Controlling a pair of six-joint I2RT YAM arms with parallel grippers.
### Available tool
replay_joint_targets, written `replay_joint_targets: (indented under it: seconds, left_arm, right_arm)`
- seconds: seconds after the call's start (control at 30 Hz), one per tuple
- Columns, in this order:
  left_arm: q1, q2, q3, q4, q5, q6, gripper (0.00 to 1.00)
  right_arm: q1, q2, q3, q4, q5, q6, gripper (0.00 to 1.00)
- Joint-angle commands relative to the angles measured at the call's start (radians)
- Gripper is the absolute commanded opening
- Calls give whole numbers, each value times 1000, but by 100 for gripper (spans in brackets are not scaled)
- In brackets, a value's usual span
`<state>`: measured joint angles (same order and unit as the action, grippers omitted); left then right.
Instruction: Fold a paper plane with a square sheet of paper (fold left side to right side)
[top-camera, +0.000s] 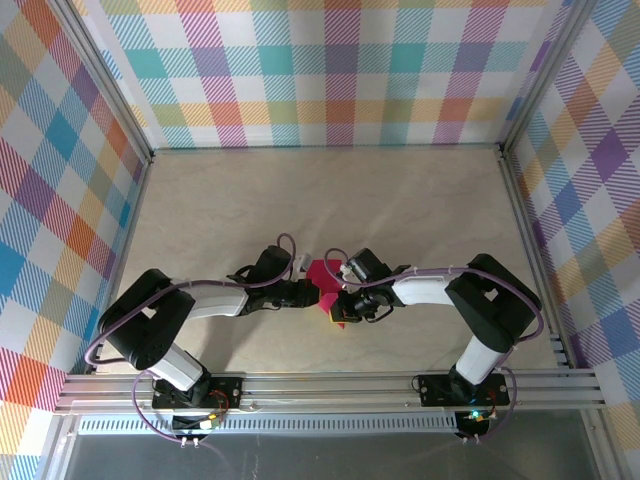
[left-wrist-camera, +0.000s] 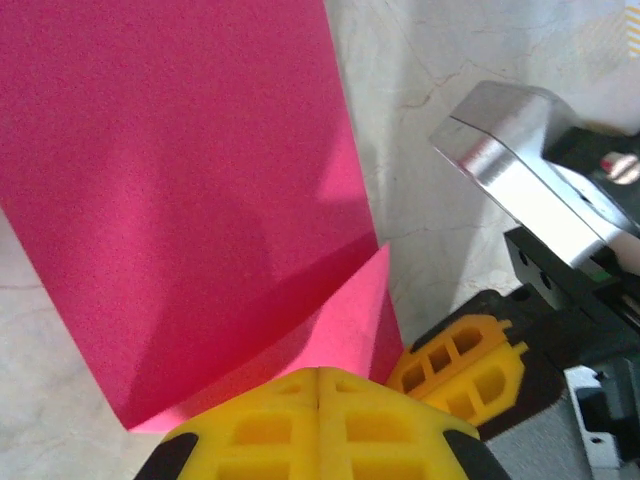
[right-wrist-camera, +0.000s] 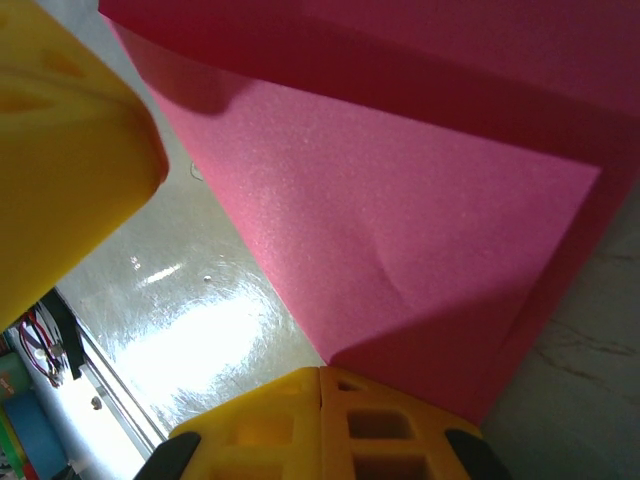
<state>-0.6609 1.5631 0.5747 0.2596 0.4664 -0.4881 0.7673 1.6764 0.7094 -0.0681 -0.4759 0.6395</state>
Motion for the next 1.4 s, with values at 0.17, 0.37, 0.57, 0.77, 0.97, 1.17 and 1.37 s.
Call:
replay_joint_targets:
  seconds: [0.17, 0.37, 0.57, 0.77, 0.97, 1.17, 1.37]
  left_arm:
    - [-11, 59, 31, -64, -71, 37, 0]
    - [-12, 64, 6, -75, -84, 33, 0]
    - [-16, 50, -6, -80, -89, 29, 0]
    - [-17, 49, 0, -83, -89, 31, 0]
    - [-16, 55, 4, -79, -89, 29, 0]
    - [-17, 53, 1, -76, -87, 27, 0]
    - [-17, 49, 4, -79, -90, 25, 0]
  right_arm:
    - [-2, 18, -12, -113, 66, -3, 0]
    - [-2, -26, 5, -78, 19, 7, 0]
    - [-2, -49, 34, -45, -25, 15, 0]
    - [0, -8, 56, -1, -40, 29, 0]
    - [0, 46, 93, 32, -44, 34, 0]
    - [-1, 92, 132, 40, -47, 32, 0]
    - [-1, 126, 151, 52, -37, 34, 0]
